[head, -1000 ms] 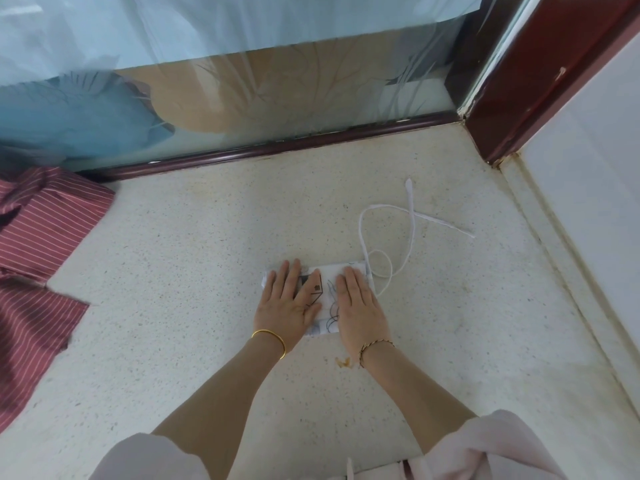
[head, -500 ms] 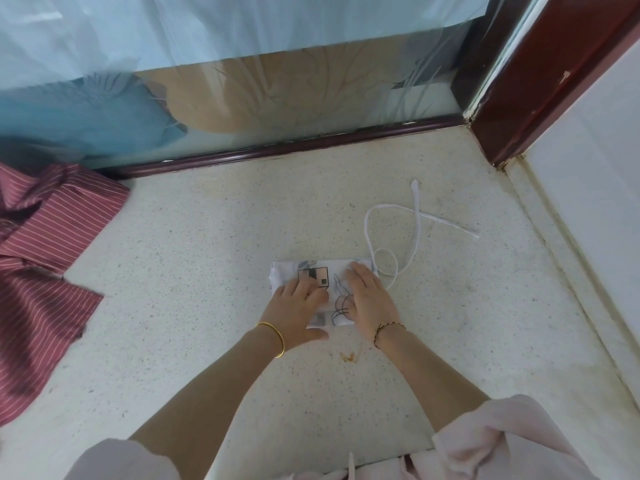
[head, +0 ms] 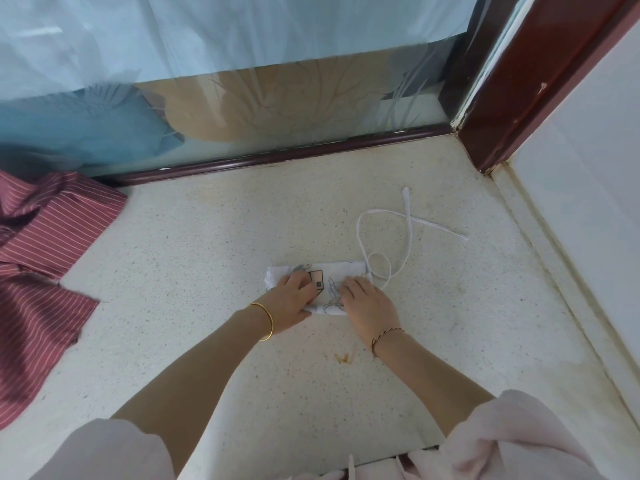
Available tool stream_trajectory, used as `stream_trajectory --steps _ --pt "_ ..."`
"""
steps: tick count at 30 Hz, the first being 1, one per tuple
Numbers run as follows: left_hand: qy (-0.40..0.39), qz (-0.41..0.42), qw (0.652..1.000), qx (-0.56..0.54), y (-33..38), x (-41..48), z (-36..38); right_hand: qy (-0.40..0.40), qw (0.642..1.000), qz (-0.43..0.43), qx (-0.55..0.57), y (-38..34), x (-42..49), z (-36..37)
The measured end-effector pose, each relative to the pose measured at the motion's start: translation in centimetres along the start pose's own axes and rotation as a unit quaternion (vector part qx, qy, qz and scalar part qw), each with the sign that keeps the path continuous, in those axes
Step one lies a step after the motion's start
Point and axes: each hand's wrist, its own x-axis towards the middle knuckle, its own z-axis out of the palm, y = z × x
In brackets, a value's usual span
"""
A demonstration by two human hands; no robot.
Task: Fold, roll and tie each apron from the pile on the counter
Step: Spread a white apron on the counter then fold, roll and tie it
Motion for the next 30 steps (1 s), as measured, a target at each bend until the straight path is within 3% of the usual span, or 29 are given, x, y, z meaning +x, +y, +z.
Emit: stream_trajectory --steps 3,9,12,15,20,25,30 --pt "-0.010 -0.011 0.998 -0.058 0.1 0.0 -1.0 0.042 0.997 -0.018 0.060 0.4 -0.1 -0.2" --pt "-0.066 -0.070 0.977 -0.190 -0.1 -0.9 -2.2 -0.085 0.982 -0.030 0.166 2.4 0.4 -2.9" --pt "-0.085 -0.102 0.981 -0.140 -1.1 -1.7 -2.9 -0.134 0.963 -0.004 0.232 2.7 1.3 -3.8" --pt "-0.029 -0.131 0.976 -0.174 -2.2 -2.2 -3.1 -0.154 0.949 0.025 0.272 3.2 2.2 -4.4" --pt "0.045 -0.199 0.938 -0.279 -3.1 -2.1 -2.1 -0.178 0.951 0.060 0.247 3.3 3.4 -4.4" --pt "0.078 -0.267 0.924 -0.262 -2.3 -0.9 -1.3 -0.159 0.951 0.109 0.243 2.7 3.8 -4.1" --pt "0.113 -0.313 0.898 -0.288 -1.4 0.5 -0.8 -0.209 0.953 0.134 0.174 1.7 5.1 -4.0"
